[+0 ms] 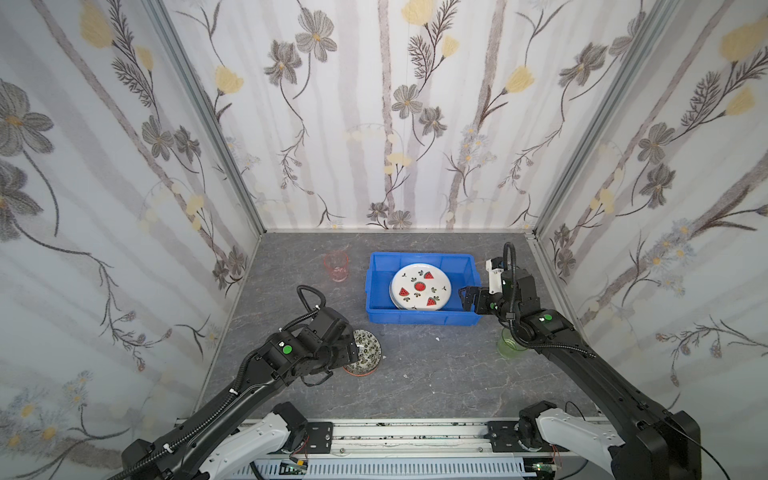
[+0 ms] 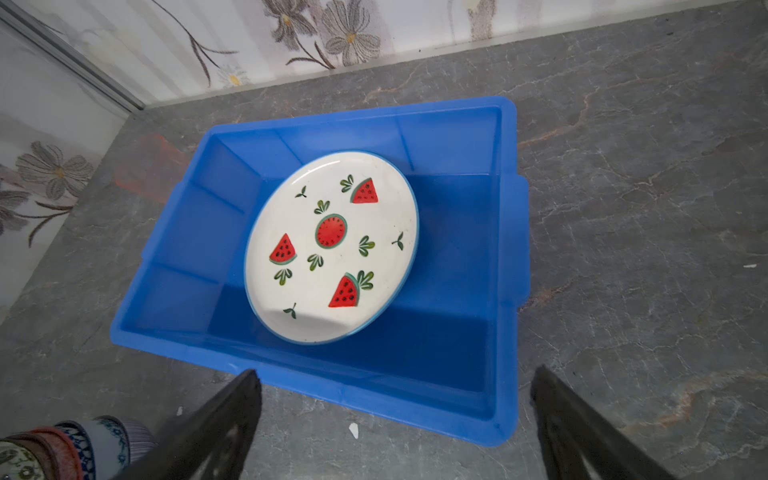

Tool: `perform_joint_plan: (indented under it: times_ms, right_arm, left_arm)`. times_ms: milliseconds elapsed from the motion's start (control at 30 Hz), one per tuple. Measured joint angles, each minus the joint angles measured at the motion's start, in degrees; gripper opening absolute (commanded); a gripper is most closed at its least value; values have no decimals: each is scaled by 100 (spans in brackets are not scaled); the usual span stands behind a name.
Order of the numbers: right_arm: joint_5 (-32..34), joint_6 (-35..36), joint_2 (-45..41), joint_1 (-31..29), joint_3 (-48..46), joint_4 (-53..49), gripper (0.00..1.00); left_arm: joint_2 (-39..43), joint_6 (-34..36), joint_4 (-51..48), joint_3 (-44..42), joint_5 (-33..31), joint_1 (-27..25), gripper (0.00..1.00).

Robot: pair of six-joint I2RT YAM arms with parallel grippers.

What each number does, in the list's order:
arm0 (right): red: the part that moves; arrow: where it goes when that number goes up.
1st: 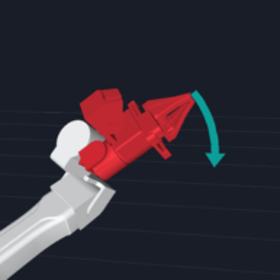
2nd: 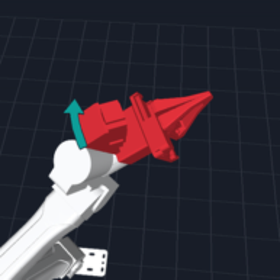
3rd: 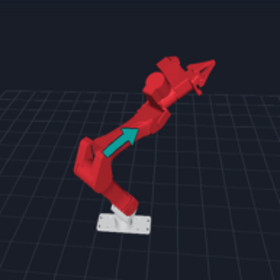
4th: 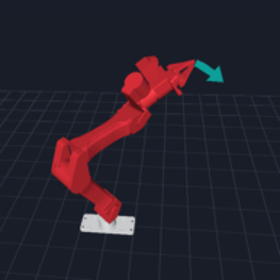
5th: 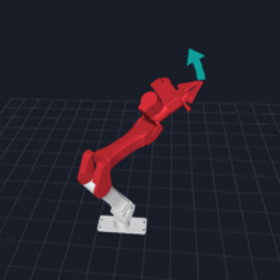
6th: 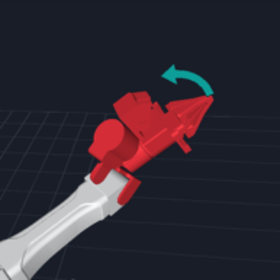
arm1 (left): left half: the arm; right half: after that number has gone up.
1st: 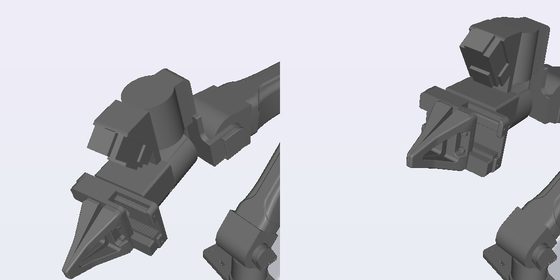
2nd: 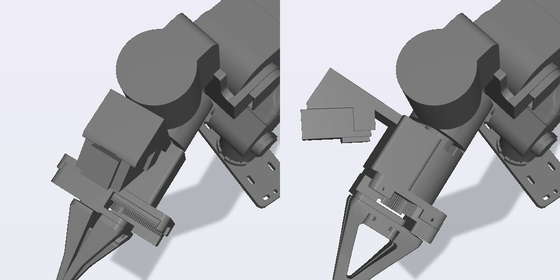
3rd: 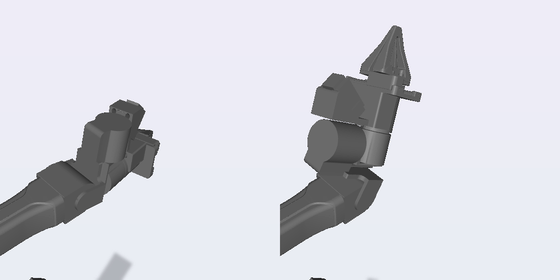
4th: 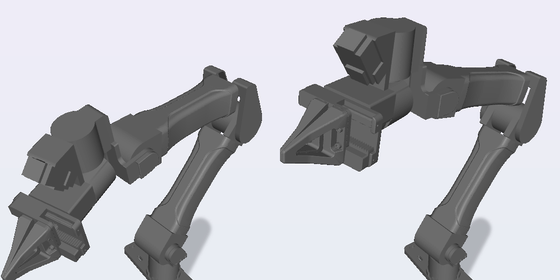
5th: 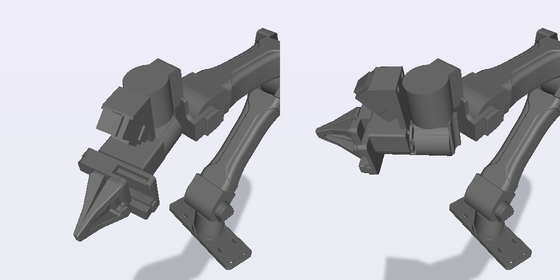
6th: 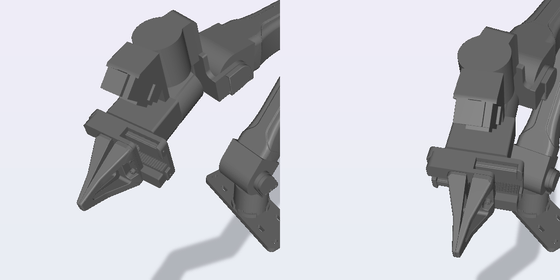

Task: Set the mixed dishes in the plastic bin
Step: 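Lower the left gripper onto the rim of the patterned bowl stack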

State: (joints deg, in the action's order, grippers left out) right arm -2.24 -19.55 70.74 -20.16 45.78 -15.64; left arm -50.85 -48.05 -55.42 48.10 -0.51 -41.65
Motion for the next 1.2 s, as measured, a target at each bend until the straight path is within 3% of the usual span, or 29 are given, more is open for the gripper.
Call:
perform_joint_plan:
  times_ms: [100,200,667,1200]
  right_arm:
    - [-166,55,-122,33,-214,-15,97]
    - [-356,83,-275,39,-466,-17,93]
    - [-798,138,-424,68,-855,-42,89]
    - [-1075,55,-490,68,-911,-210,87]
  left_arm:
    - [-15,-61,-59,11,-98,-59,76]
    - [-35,-146,-105,22,-190,-96,64]
    - [-260,-227,-216,140,-474,-179,47]
    - [-616,-184,-313,225,-702,-190,42]
